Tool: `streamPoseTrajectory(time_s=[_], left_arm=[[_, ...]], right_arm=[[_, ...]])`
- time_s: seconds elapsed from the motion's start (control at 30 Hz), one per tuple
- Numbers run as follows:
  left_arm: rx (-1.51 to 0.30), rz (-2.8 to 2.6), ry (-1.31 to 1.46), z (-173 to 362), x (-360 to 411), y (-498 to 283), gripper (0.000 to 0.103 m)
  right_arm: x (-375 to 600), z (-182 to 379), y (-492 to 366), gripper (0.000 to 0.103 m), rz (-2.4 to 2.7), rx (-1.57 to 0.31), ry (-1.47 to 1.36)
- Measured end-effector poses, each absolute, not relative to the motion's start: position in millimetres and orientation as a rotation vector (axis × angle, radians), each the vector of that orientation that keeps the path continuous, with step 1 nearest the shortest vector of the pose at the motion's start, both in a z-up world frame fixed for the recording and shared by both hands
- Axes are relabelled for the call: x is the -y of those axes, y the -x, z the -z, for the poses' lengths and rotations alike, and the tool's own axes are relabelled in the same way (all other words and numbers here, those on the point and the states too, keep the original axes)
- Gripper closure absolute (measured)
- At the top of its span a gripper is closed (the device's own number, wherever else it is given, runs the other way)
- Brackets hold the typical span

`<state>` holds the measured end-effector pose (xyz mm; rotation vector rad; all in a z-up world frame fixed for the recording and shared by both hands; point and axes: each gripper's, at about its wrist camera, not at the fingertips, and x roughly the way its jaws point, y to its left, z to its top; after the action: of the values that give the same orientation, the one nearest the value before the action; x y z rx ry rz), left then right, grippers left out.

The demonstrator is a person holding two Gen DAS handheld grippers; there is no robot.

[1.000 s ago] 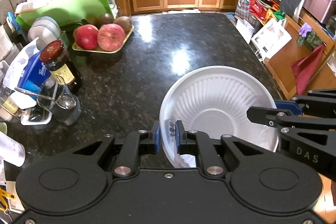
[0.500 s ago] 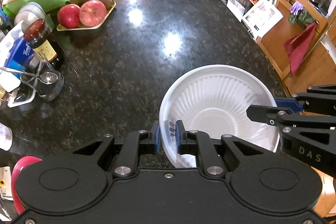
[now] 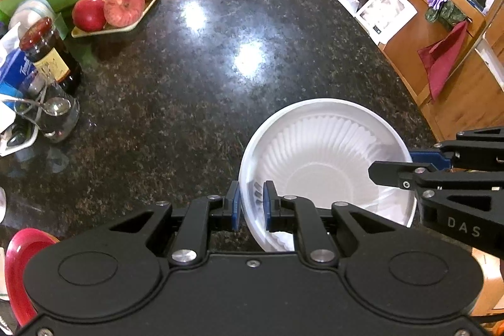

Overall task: Organize plates and bowls
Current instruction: 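Close both grippers firmly on the rim of the nested white bowls, then lift the nested white bowls with both grippers off the table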

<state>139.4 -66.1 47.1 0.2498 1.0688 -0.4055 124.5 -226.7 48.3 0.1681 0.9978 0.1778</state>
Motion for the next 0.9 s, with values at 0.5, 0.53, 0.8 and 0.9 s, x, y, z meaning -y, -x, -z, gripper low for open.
streamPoseTrajectory(time_s=[0.5,0.53,0.8,0.9], left_arm=[[-0.98,0.396,-0.253,-51,61,-130,0.061],[-0.957,0.385,-0.251,-52,60,-128,0.058],[-0.779,0.297,-0.243,-55,49,-113,0.053],[-0.716,0.274,-0.232,-54,45,-107,0.049]], right_arm=[[229,-55,-117,0.069,-0.133,-0.919,-0.164],[230,-55,-115,0.068,-0.128,-0.903,-0.162],[226,-59,-88,0.052,-0.078,-0.707,-0.155],[225,-56,-77,0.046,-0.042,-0.623,-0.158]])
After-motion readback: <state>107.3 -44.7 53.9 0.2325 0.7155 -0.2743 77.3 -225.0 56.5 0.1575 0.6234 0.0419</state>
